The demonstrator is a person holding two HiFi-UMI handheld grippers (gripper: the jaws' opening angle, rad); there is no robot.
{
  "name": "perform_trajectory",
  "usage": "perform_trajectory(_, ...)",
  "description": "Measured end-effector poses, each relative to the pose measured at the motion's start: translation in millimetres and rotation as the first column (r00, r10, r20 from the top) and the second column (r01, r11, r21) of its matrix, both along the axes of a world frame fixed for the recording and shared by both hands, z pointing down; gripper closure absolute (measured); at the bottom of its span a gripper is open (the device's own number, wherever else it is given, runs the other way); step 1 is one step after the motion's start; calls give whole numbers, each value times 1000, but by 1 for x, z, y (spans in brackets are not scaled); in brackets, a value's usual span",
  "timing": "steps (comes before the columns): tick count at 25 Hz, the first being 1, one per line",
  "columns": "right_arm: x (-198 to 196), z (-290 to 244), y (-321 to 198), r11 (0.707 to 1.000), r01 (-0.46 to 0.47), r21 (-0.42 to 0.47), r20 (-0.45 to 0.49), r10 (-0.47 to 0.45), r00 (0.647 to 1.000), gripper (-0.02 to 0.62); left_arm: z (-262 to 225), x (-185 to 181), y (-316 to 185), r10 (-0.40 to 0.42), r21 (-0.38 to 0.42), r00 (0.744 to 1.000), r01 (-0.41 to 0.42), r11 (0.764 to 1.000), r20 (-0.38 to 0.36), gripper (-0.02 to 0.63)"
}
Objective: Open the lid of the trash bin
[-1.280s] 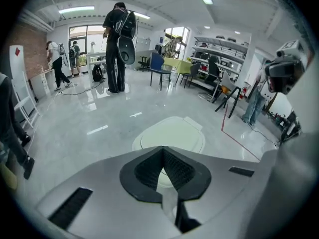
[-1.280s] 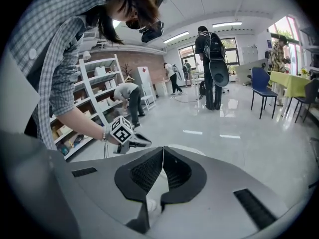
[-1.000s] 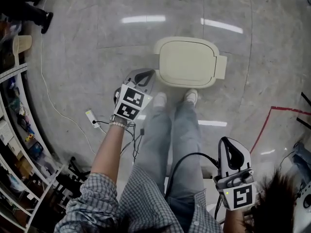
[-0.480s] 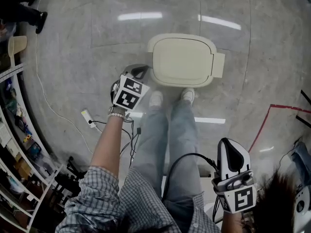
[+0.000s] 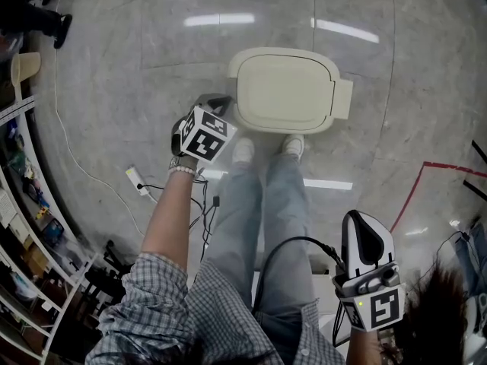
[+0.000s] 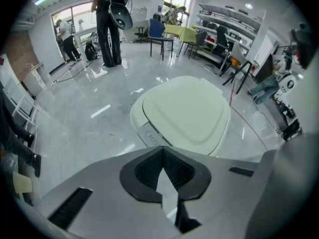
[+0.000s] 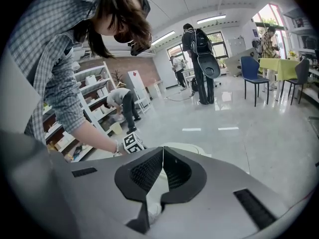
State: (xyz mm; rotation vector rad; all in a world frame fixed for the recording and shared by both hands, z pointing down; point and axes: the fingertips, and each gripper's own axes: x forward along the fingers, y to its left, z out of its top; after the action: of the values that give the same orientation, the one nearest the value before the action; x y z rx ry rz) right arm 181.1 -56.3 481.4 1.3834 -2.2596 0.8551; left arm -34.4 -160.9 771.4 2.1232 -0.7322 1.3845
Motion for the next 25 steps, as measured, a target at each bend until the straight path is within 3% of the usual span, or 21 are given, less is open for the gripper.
perform_trajectory(6, 1, 2, -1, 1000, -22, -19, 31, 23, 999, 577, 3, -3, -1, -102, -47, 994, 101, 994, -24, 598)
perform_trajectory(11, -1, 2, -2, 999, -35, -27, 48, 36, 998, 577, 4, -4, 0, -66, -44, 998, 65, 997, -1, 598)
perform_trajectory(19, 2, 3, 1, 994, -94, -57, 69, 98, 993, 577, 3, -5, -1, -93, -57, 995, 91, 994, -22, 598)
perform_trajectory(25, 3, 5, 3, 996, -75, -47, 70, 78, 995, 577, 2, -4, -3, -131, -66, 991, 128, 990, -42, 598)
